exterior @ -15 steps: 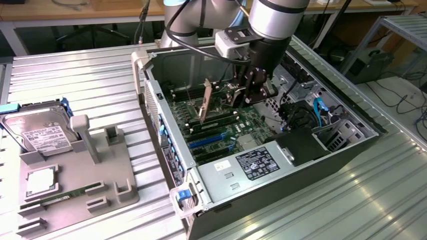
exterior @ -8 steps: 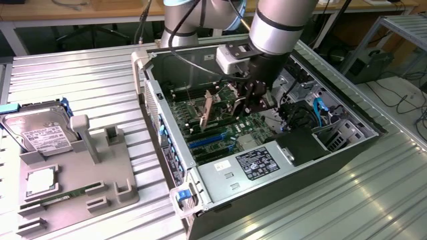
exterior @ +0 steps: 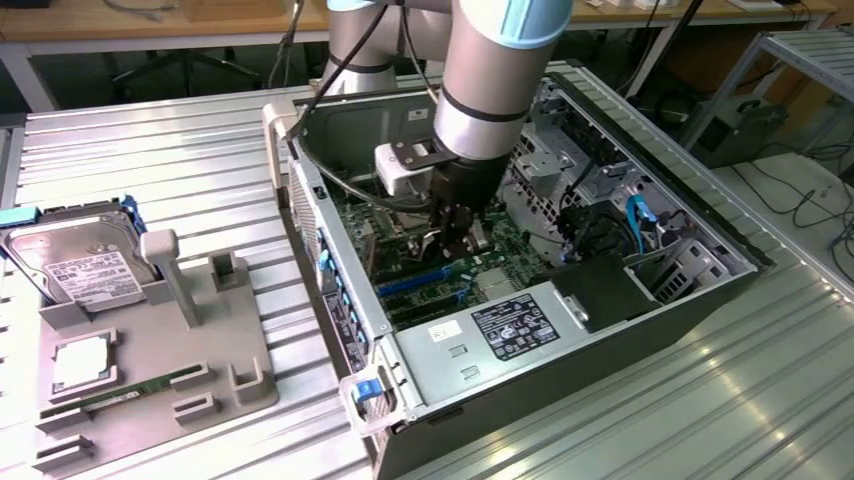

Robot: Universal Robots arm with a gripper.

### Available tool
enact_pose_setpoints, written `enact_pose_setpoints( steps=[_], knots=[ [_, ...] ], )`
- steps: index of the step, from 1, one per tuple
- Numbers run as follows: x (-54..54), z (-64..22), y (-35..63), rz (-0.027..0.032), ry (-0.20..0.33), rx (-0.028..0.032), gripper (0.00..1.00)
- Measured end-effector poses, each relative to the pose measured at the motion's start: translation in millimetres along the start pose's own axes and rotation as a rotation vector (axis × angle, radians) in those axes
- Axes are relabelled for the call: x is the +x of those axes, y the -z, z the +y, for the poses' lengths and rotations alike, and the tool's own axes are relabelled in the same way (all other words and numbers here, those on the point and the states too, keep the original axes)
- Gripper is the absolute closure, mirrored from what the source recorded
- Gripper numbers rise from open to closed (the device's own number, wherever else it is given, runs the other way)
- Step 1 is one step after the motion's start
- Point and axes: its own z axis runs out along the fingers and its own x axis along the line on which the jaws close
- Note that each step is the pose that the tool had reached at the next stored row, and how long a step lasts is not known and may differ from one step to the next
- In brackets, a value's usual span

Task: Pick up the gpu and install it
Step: 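Insert the gpu into the slot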

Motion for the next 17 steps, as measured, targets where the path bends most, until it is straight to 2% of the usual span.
enact_pose_setpoints(
  steps=[2, 17],
  knots=[
    [0.0, 4.4, -1.5, -0.0002, 0.000, 0.0001, 0.72],
    [0.6, 15.8, -9.8, -0.0002, 0.000, -0.0003, 0.72]
  ],
)
